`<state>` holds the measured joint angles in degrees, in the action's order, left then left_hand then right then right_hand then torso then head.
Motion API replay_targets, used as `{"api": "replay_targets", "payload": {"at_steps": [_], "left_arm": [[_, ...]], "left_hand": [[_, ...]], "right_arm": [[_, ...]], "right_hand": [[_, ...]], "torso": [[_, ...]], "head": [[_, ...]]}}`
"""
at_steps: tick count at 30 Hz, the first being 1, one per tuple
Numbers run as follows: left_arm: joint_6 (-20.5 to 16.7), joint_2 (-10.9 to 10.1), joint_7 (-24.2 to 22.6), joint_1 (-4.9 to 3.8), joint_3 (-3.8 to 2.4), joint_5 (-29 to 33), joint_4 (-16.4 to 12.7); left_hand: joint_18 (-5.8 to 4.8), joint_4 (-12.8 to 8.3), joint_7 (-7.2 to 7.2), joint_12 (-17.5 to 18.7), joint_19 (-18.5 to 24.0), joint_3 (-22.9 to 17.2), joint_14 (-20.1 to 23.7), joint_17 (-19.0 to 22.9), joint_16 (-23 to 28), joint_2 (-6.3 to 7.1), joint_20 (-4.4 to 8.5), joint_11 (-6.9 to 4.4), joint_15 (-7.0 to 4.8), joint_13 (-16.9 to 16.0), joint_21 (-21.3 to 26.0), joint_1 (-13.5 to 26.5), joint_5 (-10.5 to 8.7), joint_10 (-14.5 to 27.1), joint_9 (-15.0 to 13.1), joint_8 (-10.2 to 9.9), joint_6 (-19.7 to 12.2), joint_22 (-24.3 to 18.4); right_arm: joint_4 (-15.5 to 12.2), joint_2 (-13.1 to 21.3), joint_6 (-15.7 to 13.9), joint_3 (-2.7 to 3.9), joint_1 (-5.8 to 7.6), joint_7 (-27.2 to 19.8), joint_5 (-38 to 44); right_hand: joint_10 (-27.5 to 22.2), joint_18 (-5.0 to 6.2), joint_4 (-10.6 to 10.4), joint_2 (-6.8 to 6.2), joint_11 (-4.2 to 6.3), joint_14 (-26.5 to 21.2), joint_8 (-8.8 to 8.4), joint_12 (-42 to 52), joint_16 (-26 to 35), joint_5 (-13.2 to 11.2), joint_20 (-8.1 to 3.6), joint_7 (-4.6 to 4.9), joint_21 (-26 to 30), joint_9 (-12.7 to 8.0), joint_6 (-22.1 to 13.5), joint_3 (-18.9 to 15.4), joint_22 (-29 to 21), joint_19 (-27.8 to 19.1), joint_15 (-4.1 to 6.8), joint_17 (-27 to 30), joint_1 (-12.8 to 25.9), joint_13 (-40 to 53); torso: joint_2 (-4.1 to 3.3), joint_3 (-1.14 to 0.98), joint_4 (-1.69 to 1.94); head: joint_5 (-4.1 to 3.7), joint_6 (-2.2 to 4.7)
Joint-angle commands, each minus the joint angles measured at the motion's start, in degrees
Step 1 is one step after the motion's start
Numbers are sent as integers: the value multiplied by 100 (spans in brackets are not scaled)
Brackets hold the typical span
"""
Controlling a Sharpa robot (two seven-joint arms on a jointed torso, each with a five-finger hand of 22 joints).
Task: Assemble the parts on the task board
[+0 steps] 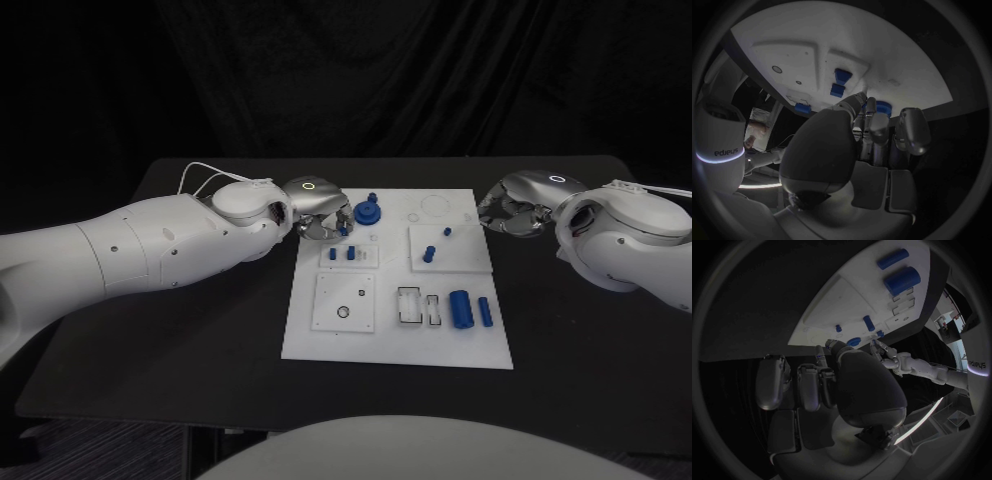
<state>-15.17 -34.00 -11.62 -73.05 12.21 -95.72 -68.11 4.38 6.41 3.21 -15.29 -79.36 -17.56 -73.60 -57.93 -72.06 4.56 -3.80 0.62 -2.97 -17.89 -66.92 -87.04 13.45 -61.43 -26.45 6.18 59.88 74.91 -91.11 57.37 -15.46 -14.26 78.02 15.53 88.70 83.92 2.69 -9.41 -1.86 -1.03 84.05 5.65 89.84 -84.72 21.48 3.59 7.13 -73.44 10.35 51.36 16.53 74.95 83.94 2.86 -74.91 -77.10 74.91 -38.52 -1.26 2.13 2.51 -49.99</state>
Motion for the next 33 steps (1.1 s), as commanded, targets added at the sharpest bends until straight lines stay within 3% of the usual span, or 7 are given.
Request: {"api": "replay_targets", "payload": {"at_steps": [1, 25, 33], "left_arm": [[-104, 22, -11, 12, -5, -4, 20], [46, 155, 68, 86, -5, -4, 157], [69, 192, 66, 103, -5, -4, 182]], "left_hand": [[49, -31, 39, 30, 4, -15, 21, 2, 12, 32, 21, 0, 22, 9, 1, -41, 25, -57, 3, -6, -8, 869], [61, -63, 46, 47, 36, -25, 72, 92, 62, 42, 22, 14, 33, 13, 68, -71, 48, -115, 20, -50, -48, 852], [63, -72, 48, 60, 42, -33, 87, 112, 75, 40, 21, 19, 38, 16, 80, -82, 54, -116, 25, -62, -59, 850]], "right_arm": [[-9, 7, 55, 3, -18, 78, 17], [-13, 2, 72, 3, -23, 75, 17], [-14, -5, 78, 3, -23, 78, 17]], "right_hand": [[553, 104, 14, 29, -52, 451, 15, -27, 33, 18, 20, -9, 26, -6, 44, 32, 999, -32, -47, -1063, 51, 1461], [553, 105, 18, 33, -52, 449, 17, -27, 37, 18, 20, -10, 34, -6, 49, 39, 996, -35, -47, -1060, 50, 1462], [553, 105, 18, 33, -52, 449, 17, -27, 37, 18, 20, -10, 34, -6, 49, 39, 996, -35, -47, -1060, 50, 1462]], "torso": [[3, -1, -4], [3, 2, -2], [5, -5, -2]], "head": [[10, -1], [-4, -1], [-9, -1]]}}
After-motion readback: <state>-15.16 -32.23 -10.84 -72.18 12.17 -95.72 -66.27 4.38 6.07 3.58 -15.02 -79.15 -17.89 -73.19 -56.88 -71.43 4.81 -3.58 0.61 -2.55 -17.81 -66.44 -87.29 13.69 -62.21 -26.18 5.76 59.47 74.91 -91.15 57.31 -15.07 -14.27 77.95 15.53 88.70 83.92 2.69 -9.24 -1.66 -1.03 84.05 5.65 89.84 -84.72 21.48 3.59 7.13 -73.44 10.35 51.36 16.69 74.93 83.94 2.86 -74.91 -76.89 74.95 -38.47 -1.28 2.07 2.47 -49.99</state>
